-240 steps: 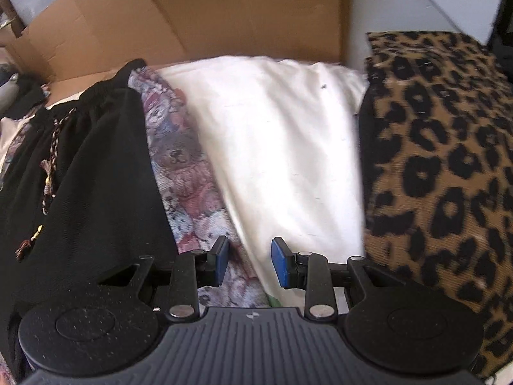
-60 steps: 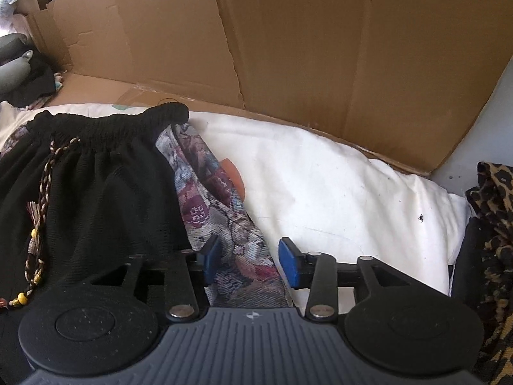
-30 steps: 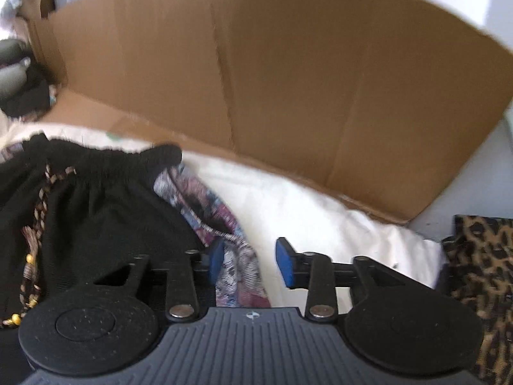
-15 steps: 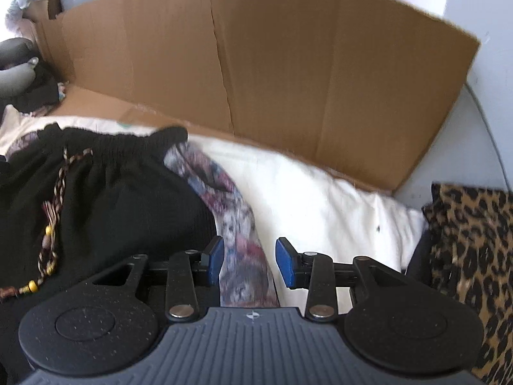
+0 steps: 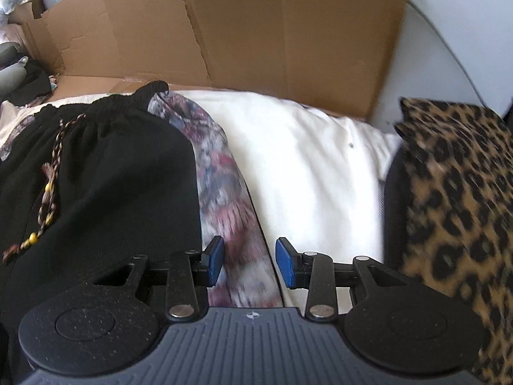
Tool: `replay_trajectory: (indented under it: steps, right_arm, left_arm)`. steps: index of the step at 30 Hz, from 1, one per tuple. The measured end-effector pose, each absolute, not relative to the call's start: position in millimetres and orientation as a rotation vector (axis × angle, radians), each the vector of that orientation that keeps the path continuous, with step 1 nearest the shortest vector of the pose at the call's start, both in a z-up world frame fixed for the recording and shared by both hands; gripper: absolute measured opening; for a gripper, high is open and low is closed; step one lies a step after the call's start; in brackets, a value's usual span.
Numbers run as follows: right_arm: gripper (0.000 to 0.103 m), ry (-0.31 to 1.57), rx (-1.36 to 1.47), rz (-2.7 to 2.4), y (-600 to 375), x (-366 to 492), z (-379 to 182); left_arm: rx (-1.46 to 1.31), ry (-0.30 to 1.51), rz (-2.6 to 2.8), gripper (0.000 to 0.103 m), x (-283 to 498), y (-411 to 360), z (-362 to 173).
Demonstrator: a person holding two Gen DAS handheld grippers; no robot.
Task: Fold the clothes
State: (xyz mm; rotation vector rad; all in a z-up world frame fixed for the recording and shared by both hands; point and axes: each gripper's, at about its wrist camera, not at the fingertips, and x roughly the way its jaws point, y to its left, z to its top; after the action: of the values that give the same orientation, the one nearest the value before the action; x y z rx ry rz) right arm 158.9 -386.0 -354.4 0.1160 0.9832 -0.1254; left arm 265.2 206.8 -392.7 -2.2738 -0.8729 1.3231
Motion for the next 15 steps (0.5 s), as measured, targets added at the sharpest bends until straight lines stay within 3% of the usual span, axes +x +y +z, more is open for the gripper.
replay_trajectory:
  steps: [7,9,15]
  right_arm:
    - [0.040,1.001,0.109,-0.145,-392.7,126.0,-345.3]
    - [0.034,1.004,0.123,-0.162,-396.3,119.8,-345.4]
    - [0.031,1.060,0.136,-0.175,-396.3,107.9,-361.6]
  left_arm:
    - [-2.320,-0.842,1.281,0.027,285.4,164.8,-380.5]
    - [-2.341,-0.832,1.272,0.027,292.9,154.6,-378.6]
    - [-2.408,-0.778,1.193,0.027,318.7,122.0,-377.2]
